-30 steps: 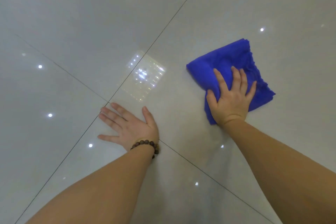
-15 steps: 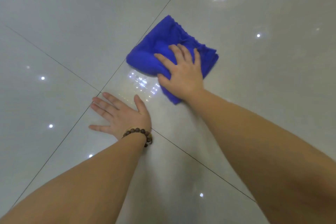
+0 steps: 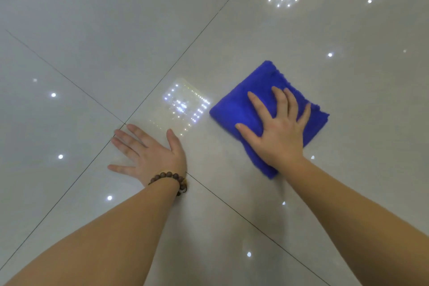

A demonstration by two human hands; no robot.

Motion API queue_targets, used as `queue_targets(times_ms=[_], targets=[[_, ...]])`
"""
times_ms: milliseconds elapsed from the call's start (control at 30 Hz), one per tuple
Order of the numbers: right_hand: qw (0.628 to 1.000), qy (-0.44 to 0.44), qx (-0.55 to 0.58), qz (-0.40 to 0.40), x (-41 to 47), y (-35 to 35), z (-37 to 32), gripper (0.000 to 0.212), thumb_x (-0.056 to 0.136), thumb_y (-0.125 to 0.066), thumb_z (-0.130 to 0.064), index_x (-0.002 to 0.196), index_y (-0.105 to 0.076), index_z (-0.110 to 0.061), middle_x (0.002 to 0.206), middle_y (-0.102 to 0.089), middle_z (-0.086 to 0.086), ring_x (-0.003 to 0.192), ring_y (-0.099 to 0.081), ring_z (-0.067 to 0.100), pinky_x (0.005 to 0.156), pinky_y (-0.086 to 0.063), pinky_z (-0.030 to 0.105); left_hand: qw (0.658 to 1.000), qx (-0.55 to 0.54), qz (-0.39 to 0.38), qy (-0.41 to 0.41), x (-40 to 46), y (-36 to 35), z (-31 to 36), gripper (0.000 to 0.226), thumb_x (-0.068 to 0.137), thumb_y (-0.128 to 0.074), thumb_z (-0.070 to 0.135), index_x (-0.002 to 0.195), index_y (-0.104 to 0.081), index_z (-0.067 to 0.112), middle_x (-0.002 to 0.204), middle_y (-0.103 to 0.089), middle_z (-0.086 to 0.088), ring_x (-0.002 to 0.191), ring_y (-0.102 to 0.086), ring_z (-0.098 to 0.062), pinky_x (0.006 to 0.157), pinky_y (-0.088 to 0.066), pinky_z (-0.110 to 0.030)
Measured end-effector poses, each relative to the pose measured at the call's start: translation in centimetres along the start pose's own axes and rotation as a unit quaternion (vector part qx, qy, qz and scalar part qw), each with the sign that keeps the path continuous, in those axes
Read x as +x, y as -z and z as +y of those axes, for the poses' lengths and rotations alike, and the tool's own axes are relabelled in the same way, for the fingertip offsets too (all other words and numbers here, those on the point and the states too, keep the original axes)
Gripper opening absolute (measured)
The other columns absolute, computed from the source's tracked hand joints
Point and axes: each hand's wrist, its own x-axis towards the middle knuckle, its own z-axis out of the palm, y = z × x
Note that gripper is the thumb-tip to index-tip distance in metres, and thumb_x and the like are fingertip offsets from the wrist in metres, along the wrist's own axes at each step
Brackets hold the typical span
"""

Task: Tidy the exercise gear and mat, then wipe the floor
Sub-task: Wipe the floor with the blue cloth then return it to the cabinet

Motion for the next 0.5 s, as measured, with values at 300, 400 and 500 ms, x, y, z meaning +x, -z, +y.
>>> queue_targets(times_ms=[300,400,500], targets=[[0.994,-0.098,0.007,-0.044,11.9,0.0,1.0,0.078,0.077,-0.012,-0.085,0.147,-0.006,-0.051,0.161,0.002,0.000,0.146,0.007,0.032,0.106,0.002,0.072,1.000,0.000,0.004,-0.002,0.0,-0.4,-0.1,0.085,0.089,-0.008,0.063,0.152,0.010,0.009,0.160,0.014,-0.014,0.147,0.017,-0.025,0.109,0.006,-0.069],[0.996,-0.091,0.004,-0.015,6.7,-0.8,-1.6,0.077,0.080,-0.015,-0.082,0.149,-0.010,-0.045,0.161,-0.006,0.005,0.146,0.002,0.033,0.107,0.000,0.071,1.000,-0.010,0.006,-0.001,-0.1,-0.2,0.0,0.084,0.090,-0.010,0.062,0.152,0.010,0.009,0.160,0.014,-0.014,0.147,0.016,-0.025,0.109,0.006,-0.069],[0.999,-0.035,-0.016,-0.024,-2.1,-1.6,-3.2,0.077,0.081,-0.023,-0.080,0.148,-0.016,-0.043,0.160,-0.010,0.007,0.147,-0.002,0.033,0.108,-0.001,0.070,1.000,-0.012,0.003,-0.002,-0.2,-0.1,0.0,0.085,0.089,-0.009,0.062,0.152,0.010,0.009,0.159,0.014,-0.014,0.147,0.017,-0.025,0.109,0.005,-0.069]])
